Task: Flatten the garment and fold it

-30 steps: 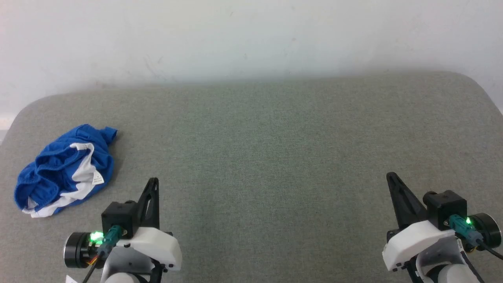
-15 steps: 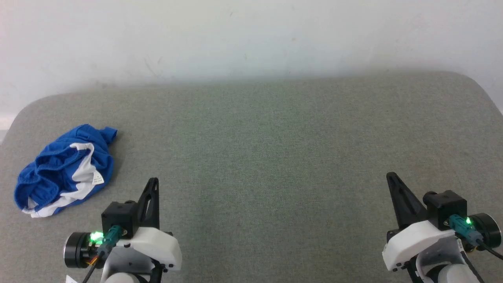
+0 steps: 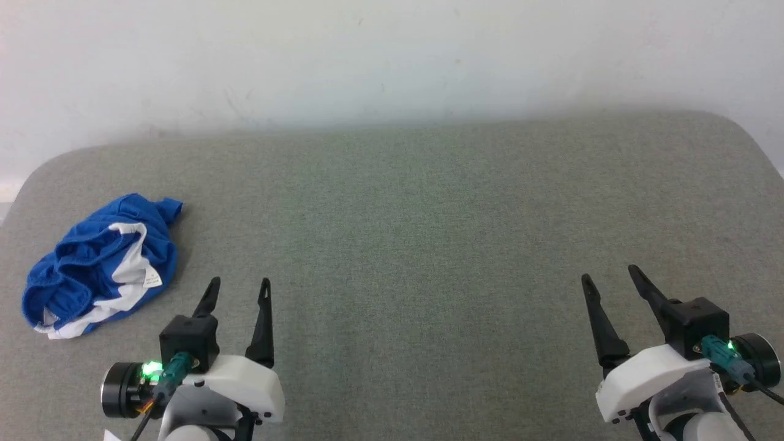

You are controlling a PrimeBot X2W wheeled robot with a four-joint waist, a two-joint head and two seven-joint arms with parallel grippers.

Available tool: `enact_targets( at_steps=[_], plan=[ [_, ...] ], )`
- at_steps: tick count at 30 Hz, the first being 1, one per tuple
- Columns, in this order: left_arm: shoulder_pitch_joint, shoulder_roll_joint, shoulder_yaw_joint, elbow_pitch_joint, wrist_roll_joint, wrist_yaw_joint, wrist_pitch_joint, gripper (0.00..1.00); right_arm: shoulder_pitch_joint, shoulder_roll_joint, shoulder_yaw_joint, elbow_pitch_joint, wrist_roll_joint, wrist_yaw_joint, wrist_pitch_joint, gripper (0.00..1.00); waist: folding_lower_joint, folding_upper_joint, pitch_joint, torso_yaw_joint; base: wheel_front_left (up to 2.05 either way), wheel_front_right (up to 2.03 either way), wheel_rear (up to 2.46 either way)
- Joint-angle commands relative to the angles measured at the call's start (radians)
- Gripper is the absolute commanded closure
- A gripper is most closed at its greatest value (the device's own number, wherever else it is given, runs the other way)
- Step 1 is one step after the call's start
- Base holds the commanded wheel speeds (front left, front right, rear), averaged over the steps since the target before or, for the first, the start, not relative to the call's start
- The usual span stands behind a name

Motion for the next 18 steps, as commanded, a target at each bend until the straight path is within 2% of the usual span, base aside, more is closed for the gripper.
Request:
enact_targets(
  at_steps=[1,18],
  plan=[
    [0.001,0.0,-0.002,0.003,-0.009,0.001,-0.009,0.0,0.008,0.0,-0.003,0.002,0.013,0.0,-0.011,0.0,0.0,-0.0001,0.0,0.0,0.0,0.0,0.0],
    [0.0,0.0,-0.002,0.012,-0.033,0.006,-0.044,0.0,0.024,0.001,-0.006,0.007,0.062,0.0,-0.046,0.0,0.0,-0.0001,0.003,0.023,0.0,0.0,0.0]
  ],
)
